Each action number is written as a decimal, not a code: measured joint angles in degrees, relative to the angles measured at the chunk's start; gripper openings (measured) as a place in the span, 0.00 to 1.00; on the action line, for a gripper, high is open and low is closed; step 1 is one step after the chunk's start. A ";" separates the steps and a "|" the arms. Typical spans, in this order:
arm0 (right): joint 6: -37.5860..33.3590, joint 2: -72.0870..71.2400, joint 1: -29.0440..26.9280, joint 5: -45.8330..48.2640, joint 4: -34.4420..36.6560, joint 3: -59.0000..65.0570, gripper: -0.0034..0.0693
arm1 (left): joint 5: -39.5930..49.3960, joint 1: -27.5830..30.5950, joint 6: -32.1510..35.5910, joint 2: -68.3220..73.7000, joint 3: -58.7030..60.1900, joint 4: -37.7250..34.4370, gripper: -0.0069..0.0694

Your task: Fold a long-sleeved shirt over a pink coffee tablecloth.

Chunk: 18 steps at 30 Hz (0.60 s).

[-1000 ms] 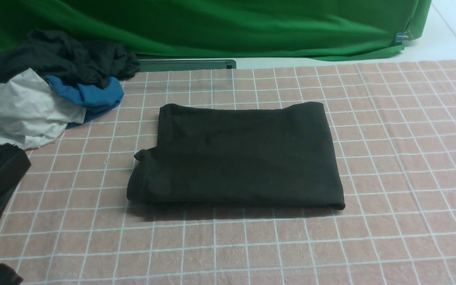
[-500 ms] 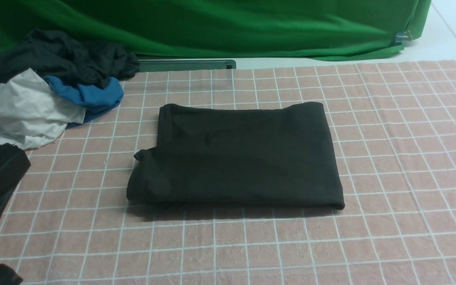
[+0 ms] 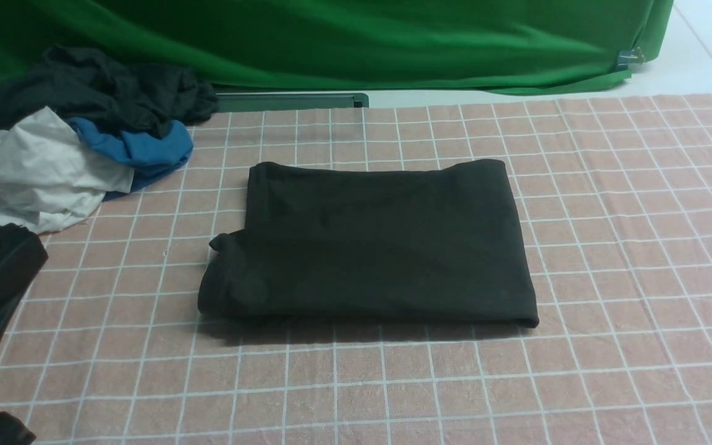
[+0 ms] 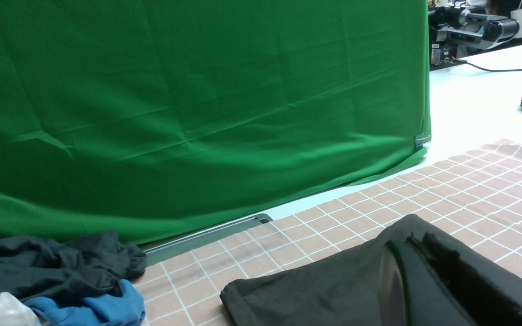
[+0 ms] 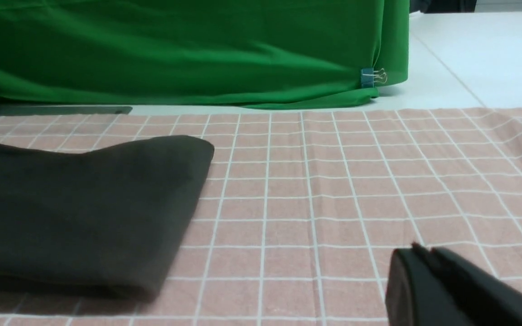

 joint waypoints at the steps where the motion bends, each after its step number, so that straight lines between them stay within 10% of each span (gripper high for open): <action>1: 0.00 0.00 0.00 0.00 0.00 0.00 0.08 | 0.00 0.00 0.00 0.00 0.00 0.00 0.12; 18: 0.11 0.00 0.00 0.00 0.00 0.00 0.13 | 0.00 0.00 0.00 0.00 0.00 0.00 0.12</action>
